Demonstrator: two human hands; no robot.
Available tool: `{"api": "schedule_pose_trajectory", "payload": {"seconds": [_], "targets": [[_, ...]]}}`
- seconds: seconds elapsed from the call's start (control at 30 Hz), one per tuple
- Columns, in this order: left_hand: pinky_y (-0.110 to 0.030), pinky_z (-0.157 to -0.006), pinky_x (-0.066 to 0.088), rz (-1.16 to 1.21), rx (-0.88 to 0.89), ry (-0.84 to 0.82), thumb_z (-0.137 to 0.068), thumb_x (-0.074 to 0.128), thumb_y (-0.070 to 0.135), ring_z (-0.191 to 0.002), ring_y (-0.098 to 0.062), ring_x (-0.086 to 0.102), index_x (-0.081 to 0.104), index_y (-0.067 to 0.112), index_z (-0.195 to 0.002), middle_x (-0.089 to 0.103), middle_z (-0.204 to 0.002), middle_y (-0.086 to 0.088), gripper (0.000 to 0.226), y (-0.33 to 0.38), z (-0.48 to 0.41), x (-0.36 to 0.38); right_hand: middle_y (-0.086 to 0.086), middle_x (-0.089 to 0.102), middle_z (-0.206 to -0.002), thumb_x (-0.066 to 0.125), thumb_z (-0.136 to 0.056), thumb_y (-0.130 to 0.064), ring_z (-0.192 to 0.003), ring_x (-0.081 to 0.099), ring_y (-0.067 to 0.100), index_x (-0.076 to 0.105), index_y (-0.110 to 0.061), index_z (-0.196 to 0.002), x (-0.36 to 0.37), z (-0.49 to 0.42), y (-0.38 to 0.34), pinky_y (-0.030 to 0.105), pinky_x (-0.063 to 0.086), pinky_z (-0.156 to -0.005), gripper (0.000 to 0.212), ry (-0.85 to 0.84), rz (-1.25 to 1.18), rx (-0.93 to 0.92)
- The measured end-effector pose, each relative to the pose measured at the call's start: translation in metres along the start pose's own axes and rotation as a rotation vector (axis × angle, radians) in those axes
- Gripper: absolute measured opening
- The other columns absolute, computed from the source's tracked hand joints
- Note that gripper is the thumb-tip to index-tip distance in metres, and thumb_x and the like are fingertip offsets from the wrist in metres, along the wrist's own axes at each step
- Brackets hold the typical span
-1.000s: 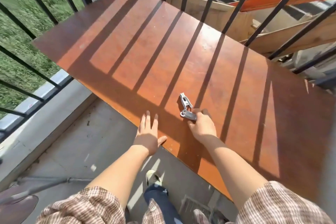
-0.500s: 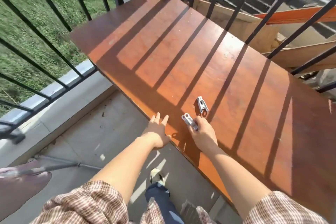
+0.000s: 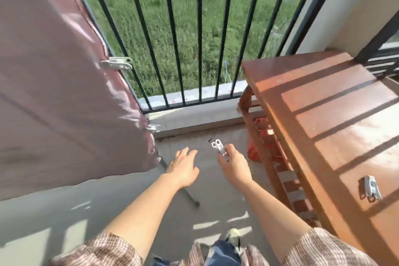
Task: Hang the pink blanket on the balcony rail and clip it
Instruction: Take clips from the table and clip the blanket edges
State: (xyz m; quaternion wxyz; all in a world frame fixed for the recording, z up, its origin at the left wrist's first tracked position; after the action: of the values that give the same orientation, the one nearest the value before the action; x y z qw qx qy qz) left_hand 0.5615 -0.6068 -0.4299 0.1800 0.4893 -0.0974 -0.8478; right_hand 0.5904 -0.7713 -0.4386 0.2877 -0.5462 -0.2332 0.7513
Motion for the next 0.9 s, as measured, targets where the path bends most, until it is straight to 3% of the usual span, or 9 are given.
{"api": "schedule_pose_trajectory", "payload": {"seconds": [0.17,0.33,0.6,0.9], "targets": [[-0.043,-0.111,0.025,0.09,-0.158,0.145,-0.091,0.048,0.024,-0.142,-0.026,0.014,0.03,0.02,-0.144,0.018,-0.155,-0.007,0.056,-0.158,0.052,-0.062,0.011,0.064,-0.086,0.049,-0.093,-0.041,-0.084,0.059,0.035,0.044,-0.015,-0.087,0.112,0.025,-0.137,0.036,0.039,-0.065,0.027,-0.158,0.017,-0.167],[-0.037,-0.111,0.03,0.151,-0.348,0.317,-0.091,0.048,0.025,-0.135,-0.029,0.026,0.037,0.02,-0.14,0.032,-0.147,-0.007,0.051,-0.316,0.125,-0.125,0.018,0.067,-0.095,0.041,-0.092,-0.057,-0.089,0.061,0.038,0.043,-0.019,-0.089,0.221,0.062,-0.286,0.038,0.043,-0.073,0.038,-0.311,0.035,-0.362],[-0.038,-0.112,0.026,0.281,-0.619,0.57,-0.09,0.05,0.026,-0.14,-0.028,0.022,0.038,0.021,-0.14,0.026,-0.153,-0.008,0.052,-0.519,0.24,-0.203,0.015,0.068,-0.095,0.046,-0.096,-0.036,-0.085,0.061,0.037,0.051,-0.012,-0.111,0.362,0.126,-0.484,0.04,0.049,-0.071,0.029,-0.481,0.179,-0.768],[-0.039,-0.112,0.028,0.35,-0.786,0.758,-0.091,0.05,0.028,-0.141,-0.025,0.021,0.039,0.023,-0.14,0.027,-0.152,-0.008,0.051,-0.713,0.331,-0.279,0.011,0.066,-0.086,0.047,-0.094,-0.039,-0.078,0.058,0.036,0.047,-0.013,-0.097,0.519,0.188,-0.68,0.038,0.044,-0.065,0.026,-0.639,0.249,-1.093]]}}
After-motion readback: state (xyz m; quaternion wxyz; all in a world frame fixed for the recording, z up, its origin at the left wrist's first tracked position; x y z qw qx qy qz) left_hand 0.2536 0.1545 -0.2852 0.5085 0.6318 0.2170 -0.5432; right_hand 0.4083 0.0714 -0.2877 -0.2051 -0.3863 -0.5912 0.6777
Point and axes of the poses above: each hand's wrist, its own z-axis away from the middle knuckle, its own x-axis out of the palm, y = z × x, the point moved 7 cm from there along -z, towards the middle knuckle
